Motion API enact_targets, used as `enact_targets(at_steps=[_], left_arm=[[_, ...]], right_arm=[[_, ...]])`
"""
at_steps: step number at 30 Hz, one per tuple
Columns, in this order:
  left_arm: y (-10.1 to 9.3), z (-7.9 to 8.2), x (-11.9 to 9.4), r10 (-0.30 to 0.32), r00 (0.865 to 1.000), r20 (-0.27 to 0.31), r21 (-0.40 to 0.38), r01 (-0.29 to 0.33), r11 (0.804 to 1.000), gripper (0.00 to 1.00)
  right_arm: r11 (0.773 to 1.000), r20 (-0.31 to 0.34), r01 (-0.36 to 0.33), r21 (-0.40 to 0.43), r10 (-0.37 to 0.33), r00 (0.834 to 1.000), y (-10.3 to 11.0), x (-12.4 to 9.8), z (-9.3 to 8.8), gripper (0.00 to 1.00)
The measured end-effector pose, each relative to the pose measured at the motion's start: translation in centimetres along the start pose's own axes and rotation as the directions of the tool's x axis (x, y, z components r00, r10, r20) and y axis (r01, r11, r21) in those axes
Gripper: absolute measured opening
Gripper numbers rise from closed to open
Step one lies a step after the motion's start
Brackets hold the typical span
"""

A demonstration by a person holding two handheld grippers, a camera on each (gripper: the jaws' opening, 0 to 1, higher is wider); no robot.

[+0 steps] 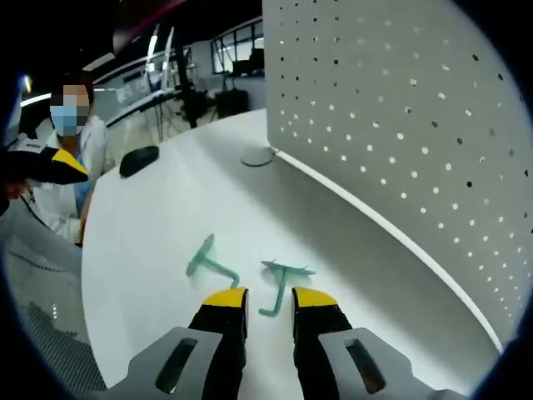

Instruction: Insert the hook assembly into the mounting plate slot until the hook locks in place.

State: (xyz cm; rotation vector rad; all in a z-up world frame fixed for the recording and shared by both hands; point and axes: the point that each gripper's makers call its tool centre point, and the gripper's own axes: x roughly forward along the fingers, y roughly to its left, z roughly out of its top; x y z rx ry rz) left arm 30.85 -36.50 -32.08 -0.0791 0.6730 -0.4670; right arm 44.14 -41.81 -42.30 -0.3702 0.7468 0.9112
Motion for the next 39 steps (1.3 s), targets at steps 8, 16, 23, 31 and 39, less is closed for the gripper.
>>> enact_targets(at_steps=[8,16,23,31,39], left_arm=[[0.2,0.2,0.1,0.003,1.000,0.007,-0.004,-0.003,1.000,0.98],[0.2,0.2,0.2,0.002,1.000,0.010,-0.007,-0.002,1.000,0.97],[0.2,0.4,0.2,0.002,1.000,0.017,-0.006,-0.001,1.000,0.97],[0.3,0.5,-0.2,0.010,1.000,0.027,-0.004,-0.010,1.000,0.97],[0.4,1.1,-0.6,0.018,0.999,0.041,0.007,-0.019,1.000,0.97]], right_arm=[[1.000,-0.035,0.016,0.021,-0.015,0.999,-0.7,0.5,-0.5,0.11],[1.000,-0.047,0.025,-0.003,-0.025,0.999,-1.0,0.6,-0.6,0.03],[0.999,-0.052,0.037,-0.035,-0.039,0.998,-0.8,0.5,-0.6,0.01],[0.998,-0.020,0.049,0.027,-0.049,0.999,-1.6,-0.6,0.0,0.00],[0.995,0.023,0.051,0.088,-0.054,0.998,-2.2,-1.8,1.6,0.00]])
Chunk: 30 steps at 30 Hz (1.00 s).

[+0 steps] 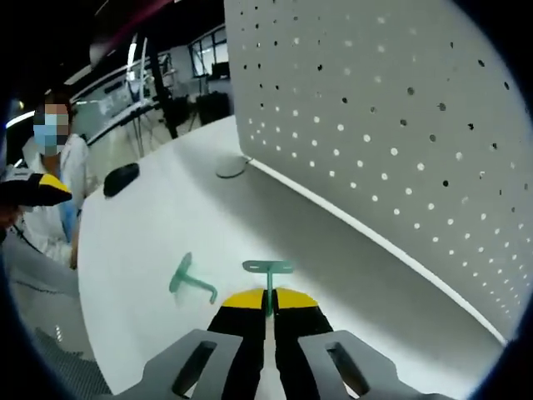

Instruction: Insert the hook assembly into the mounting plate slot until the hook locks in place.

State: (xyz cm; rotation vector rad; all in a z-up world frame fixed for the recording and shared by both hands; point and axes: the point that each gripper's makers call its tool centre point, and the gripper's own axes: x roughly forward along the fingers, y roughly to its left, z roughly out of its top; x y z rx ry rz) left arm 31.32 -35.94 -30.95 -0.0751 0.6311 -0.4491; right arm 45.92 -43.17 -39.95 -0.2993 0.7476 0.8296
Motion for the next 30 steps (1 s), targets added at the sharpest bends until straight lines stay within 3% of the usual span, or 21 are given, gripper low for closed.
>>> enact_targets(at_steps=[14,20,24,30], left_arm=[[0.3,1.7,-0.8,0.015,0.999,0.041,0.036,-0.016,0.999,0.96],[0.6,2.2,-1.1,0.025,0.998,0.055,0.046,-0.027,0.999,0.95],[1.2,2.8,-1.6,0.034,0.996,0.078,0.048,-0.038,0.998,0.92],[1.8,3.7,-1.7,0.038,0.995,0.088,0.061,-0.044,0.997,0.88]], right_arm=[[1.000,0.054,0.021,0.021,-0.022,0.998,-1.0,-2.5,2.1,0.00],[0.996,0.097,0.012,0.092,-0.021,0.995,-1.2,-4.5,3.0,0.00],[0.986,0.149,-0.026,0.168,0.001,0.989,-0.6,-6.3,3.8,0.00],[0.976,0.194,-0.072,0.204,0.032,0.981,1.2,-8.9,4.0,0.00]])
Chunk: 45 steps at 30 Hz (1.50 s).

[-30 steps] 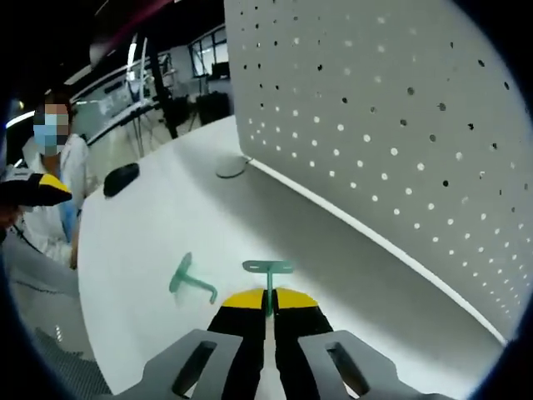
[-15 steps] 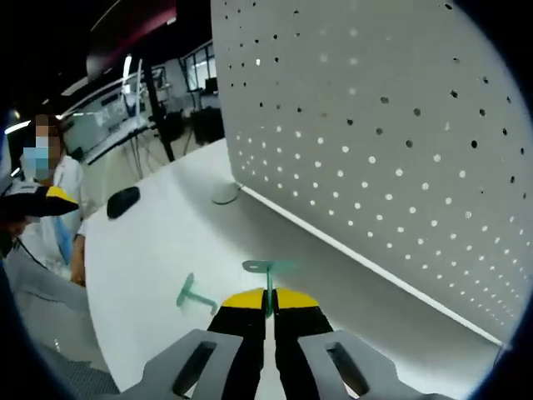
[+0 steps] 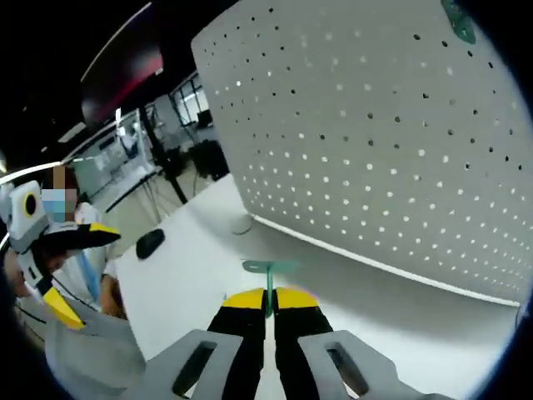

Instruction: Insert the hook assembly into the mounting plate slot until the hook locks in place.

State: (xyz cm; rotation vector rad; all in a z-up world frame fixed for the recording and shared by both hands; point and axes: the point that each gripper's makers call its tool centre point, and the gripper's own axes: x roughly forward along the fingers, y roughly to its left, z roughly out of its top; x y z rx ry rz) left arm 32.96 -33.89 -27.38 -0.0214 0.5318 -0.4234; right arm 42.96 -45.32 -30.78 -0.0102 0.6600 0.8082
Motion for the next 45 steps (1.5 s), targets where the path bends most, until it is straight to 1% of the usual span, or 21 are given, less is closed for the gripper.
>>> enact_targets(at_steps=[2,5,10,12,13,15,16,17,18,22,24,25,27,29,31,34,35,38,40,43,45], left_arm=[[-0.1,0.4,0.2,-0.007,1.000,0.005,0.004,0.007,1.000,0.87],[-0.5,1.0,0.6,-0.024,1.000,0.020,0.000,0.024,1.000,0.84],[-1.5,2.0,1.3,-0.063,0.997,0.041,0.015,0.063,0.998,0.78],[-2.0,2.2,1.6,-0.085,0.996,0.041,0.026,0.084,0.996,0.73],[-2.2,2.3,1.6,-0.095,0.994,0.044,0.031,0.094,0.995,0.70],[-2.7,2.7,1.7,-0.123,0.990,0.069,0.013,0.122,0.992,0.64],[-3.0,3.0,1.8,-0.134,0.988,0.080,0.004,0.134,0.991,0.63],[-3.1,3.1,1.8,-0.140,0.986,0.085,0.006,0.140,0.990,0.61],[-3.3,3.3,1.8,-0.145,0.985,0.089,0.012,0.144,0.989,0.60],[-4.2,3.6,2.0,-0.184,0.978,0.098,0.035,0.181,0.983,0.51],[-4.6,3.8,2.1,-0.201,0.974,0.104,0.043,0.198,0.979,0.46],[-4.6,4.0,2.1,-0.200,0.974,0.110,0.046,0.196,0.980,0.43],[-5.1,4.4,2.1,-0.222,0.967,0.125,0.051,0.217,0.975,0.38],[-5.5,4.8,2.0,-0.242,0.960,0.140,0.055,0.237,0.970,0.31],[-6.1,5.4,1.7,-0.267,0.950,0.163,0.060,0.261,0.964,0.28],[-7.0,6.2,1.3,-0.312,0.930,0.196,0.061,0.306,0.950,0.25],[-7.2,6.3,1.3,-0.323,0.926,0.196,0.069,0.316,0.946,0.22],[-7.7,6.2,1.2,-0.347,0.919,0.189,0.091,0.336,0.938,0.19],[-8.2,6.4,1.1,-0.368,0.910,0.191,0.097,0.356,0.930,0.19],[-8.8,6.8,0.9,-0.390,0.897,0.208,0.105,0.376,0.921,0.16],[-8.9,6.9,0.9,-0.395,0.896,0.204,0.103,0.382,0.918,0.14]], right_arm=[[0.999,0.004,-0.020,0.032,0.020,1.000,0.7,-0.6,-0.1,0.00],[0.988,0.024,-0.067,0.138,0.065,0.998,2.0,-1.6,-0.3,0.00],[0.969,0.047,-0.128,0.213,0.121,0.992,3.9,-3.1,-0.5,0.00],[0.945,0.066,-0.165,0.283,0.153,0.986,4.8,-3.7,-0.5,0.00],[0.920,0.102,-0.199,0.338,0.174,0.979,5.4,-4.1,-0.2,0.00],[0.894,0.144,-0.225,0.388,0.183,0.973,5.9,-4.7,0.1,0.00],[0.887,0.122,-0.232,0.399,0.200,0.972,6.5,-5.0,-0.4,0.00],[0.893,0.126,-0.234,0.385,0.201,0.971,6.6,-5.2,-0.4,0.00],[0.888,0.134,-0.245,0.389,0.209,0.969,7.1,-5.5,-0.4,0.00],[0.853,0.153,-0.289,0.435,0.247,0.957,8.3,-6.3,-0.3,0.00],[0.822,0.166,-0.318,0.473,0.271,0.948,8.8,-6.6,-0.3,0.00],[0.795,0.176,-0.333,0.507,0.283,0.943,9.1,-6.8,-0.3,0.00],[0.760,0.181,-0.361,0.540,0.314,0.932,9.5,-7.0,-0.3,0.00],[0.746,0.193,-0.372,0.551,0.320,0.928,9.4,-7.1,-0.2,0.00],[0.702,0.202,-0.397,0.591,0.348,0.915,9.8,-7.3,-0.2,0.00],[0.608,0.234,-0.444,0.658,0.395,0.888,10.4,-7.8,0.1,0.00],[0.589,0.243,-0.458,0.666,0.409,0.879,10.5,-7.9,0.2,0.00],[0.572,0.238,-0.469,0.673,0.433,0.869,10.7,-8.1,0.1,0.00],[0.572,0.242,-0.478,0.667,0.441,0.864,10.8,-8.3,0.2,0.00],[0.531,0.253,-0.499,0.684,0.469,0.846,11.3,-8.7,0.5,0.00],[0.528,0.253,-0.510,0.679,0.483,0.838,11.6,-8.9,0.5,0.00]])
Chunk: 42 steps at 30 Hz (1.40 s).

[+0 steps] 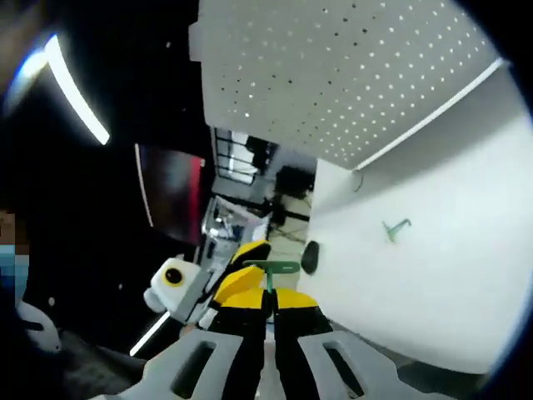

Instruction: Insert the hook assembly into the mounting plate slot until the hook locks in place.

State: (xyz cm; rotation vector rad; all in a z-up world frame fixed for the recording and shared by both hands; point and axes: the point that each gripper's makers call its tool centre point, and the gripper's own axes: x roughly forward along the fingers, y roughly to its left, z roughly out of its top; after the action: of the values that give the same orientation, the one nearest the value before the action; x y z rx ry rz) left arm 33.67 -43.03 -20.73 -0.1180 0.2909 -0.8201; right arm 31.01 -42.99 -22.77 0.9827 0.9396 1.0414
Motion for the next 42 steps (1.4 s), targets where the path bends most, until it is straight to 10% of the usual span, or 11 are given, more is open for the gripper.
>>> enact_targets(at_steps=[12,21,31,34,35,42], left_arm=[[-1.5,1.1,-0.4,-0.081,0.996,0.037,-0.017,0.082,0.997,0.05],[-2.7,0.6,0.0,-0.103,0.993,-0.052,0.120,0.108,0.987,0.03],[-1.9,0.1,0.7,-0.043,0.991,-0.128,0.169,0.065,0.983,0.02],[-0.5,0.1,0.6,0.023,0.990,-0.140,0.152,-0.001,0.988,0.02],[-0.2,0.0,0.6,0.041,0.988,-0.150,0.134,-0.021,0.991,0.02],[2.4,0.1,0.2,0.165,0.972,-0.169,0.074,-0.154,0.985,0.02]], right_arm=[[0.991,-0.035,-0.102,0.086,0.105,0.994,1.5,-0.4,-0.4,0.00],[0.988,-0.083,-0.139,0.069,0.144,0.986,1.5,-1.3,-0.7,0.01],[0.945,-0.087,-0.037,-0.326,0.009,0.996,1.2,-2.3,0.8,0.01],[0.802,-0.060,0.077,-0.593,-0.140,0.988,0.5,-2.9,1.8,0.01],[0.703,-0.028,0.117,-0.701,-0.191,0.981,0.4,-3.2,2.4,0.01],[0.439,0.136,0.248,-0.864,-0.271,0.953,1.9,-3.6,4.2,0.00]])
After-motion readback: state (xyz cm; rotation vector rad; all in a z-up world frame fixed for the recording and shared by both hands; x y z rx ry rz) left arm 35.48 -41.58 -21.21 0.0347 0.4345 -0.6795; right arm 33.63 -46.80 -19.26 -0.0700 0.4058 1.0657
